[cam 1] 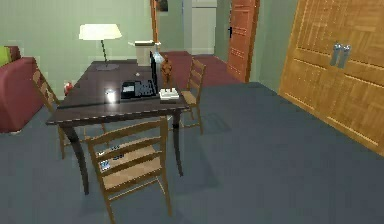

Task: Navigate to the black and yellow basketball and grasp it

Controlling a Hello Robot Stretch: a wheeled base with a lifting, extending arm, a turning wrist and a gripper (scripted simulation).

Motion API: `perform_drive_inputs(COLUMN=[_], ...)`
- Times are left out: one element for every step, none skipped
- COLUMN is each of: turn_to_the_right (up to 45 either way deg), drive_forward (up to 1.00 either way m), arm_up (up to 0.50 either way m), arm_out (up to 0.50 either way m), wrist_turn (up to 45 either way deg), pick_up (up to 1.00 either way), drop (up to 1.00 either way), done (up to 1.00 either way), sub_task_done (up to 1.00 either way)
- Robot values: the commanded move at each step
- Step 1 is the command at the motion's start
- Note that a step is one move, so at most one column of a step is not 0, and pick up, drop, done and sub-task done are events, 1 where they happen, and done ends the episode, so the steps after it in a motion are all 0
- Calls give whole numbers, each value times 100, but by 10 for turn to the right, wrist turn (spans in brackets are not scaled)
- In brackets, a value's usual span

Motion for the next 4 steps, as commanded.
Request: perform_drive_inputs(turn_to_the_right=[150, 0, -450, -120], drive_forward=[0, 5, 0, 0], arm_up=[0, 0, 0, 0], arm_out=[0, 0, 0, 0], wrist_turn=[0, 0, 0, 0], pick_up=[0, 0, 0, 0], drop=[0, 0, 0, 0], done=[0, 0, 0, 0], sub_task_done=[0, 0, 0, 0])
